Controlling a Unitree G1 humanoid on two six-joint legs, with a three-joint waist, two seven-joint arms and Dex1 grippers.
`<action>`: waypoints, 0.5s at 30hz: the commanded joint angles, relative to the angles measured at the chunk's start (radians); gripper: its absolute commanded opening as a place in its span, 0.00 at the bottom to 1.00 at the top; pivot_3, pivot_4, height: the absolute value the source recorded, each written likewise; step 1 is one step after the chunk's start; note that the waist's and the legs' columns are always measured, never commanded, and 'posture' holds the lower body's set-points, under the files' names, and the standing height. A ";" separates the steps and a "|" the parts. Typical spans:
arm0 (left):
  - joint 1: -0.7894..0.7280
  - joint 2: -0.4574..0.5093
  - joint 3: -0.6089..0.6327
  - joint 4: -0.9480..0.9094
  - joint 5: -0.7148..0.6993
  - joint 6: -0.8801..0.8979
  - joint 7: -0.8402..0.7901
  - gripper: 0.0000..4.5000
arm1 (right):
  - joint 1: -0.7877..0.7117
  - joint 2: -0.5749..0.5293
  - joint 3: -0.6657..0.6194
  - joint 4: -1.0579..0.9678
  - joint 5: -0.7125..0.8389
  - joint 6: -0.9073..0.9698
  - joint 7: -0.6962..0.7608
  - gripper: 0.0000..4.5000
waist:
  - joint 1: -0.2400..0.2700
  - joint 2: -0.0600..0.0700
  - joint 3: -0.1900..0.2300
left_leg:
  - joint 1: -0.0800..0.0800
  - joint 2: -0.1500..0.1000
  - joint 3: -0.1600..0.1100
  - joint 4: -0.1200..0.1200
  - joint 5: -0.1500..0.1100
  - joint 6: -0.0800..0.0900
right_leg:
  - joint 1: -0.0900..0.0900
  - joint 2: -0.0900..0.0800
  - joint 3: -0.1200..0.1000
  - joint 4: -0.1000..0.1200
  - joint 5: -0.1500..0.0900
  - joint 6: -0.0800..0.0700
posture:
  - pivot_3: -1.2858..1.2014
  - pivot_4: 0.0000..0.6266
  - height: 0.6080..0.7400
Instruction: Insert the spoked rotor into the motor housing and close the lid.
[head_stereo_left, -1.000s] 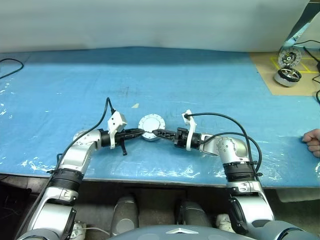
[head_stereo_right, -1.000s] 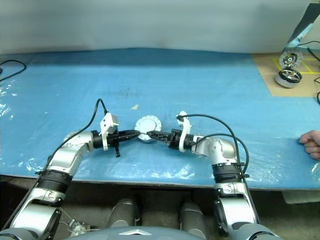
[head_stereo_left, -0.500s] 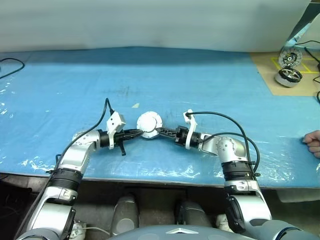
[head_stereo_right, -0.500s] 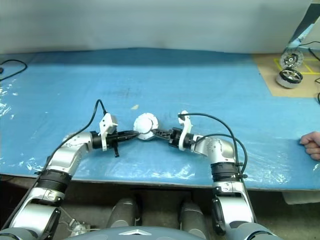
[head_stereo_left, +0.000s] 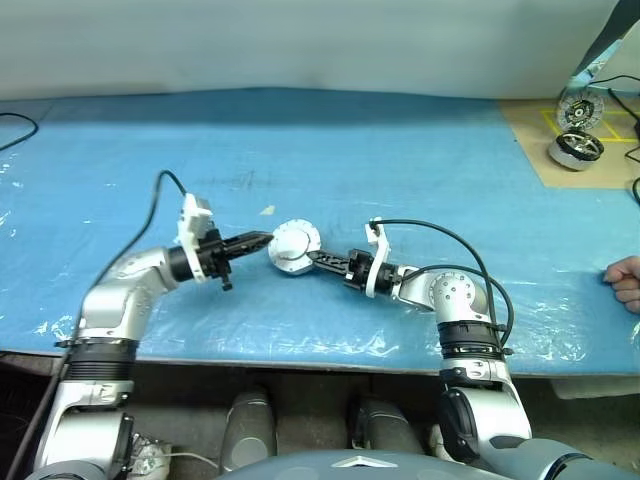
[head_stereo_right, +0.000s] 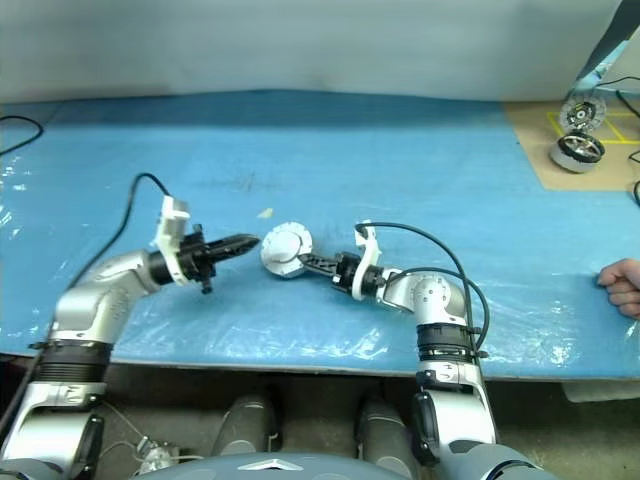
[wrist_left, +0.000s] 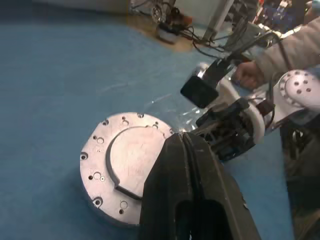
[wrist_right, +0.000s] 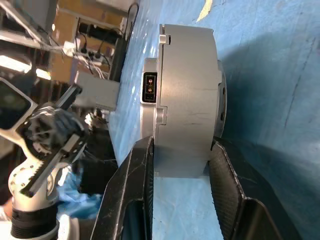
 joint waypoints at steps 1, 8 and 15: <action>0.028 0.014 0.063 -0.041 -0.079 0.081 0.034 0.00 | -0.071 0.030 -0.112 -0.009 0.123 0.021 -0.027 0.26 | 0.000 0.001 0.000 | 0.000 0.001 0.000 0.000 0.000 -0.001 | 0.000 0.001 0.000 0.000 0.000 0.000 | 0.52 0.24 1.00; 0.089 -0.081 0.171 0.014 -0.178 0.143 0.180 0.04 | -0.149 0.079 -0.233 -0.045 0.261 0.070 -0.125 0.26 | 0.006 0.000 0.001 | -0.002 0.002 0.000 0.001 -0.001 -0.002 | -0.001 0.003 -0.002 0.000 0.000 -0.001 | 0.52 0.24 1.00; 0.082 -0.216 0.243 0.032 -0.346 0.255 0.281 0.52 | -0.154 0.095 -0.228 -0.111 0.359 0.138 -0.198 0.26 | 0.011 0.000 0.002 | -0.005 0.002 0.000 0.003 -0.001 -0.002 | -0.001 0.003 -0.004 0.000 0.000 0.000 | 0.52 0.24 1.00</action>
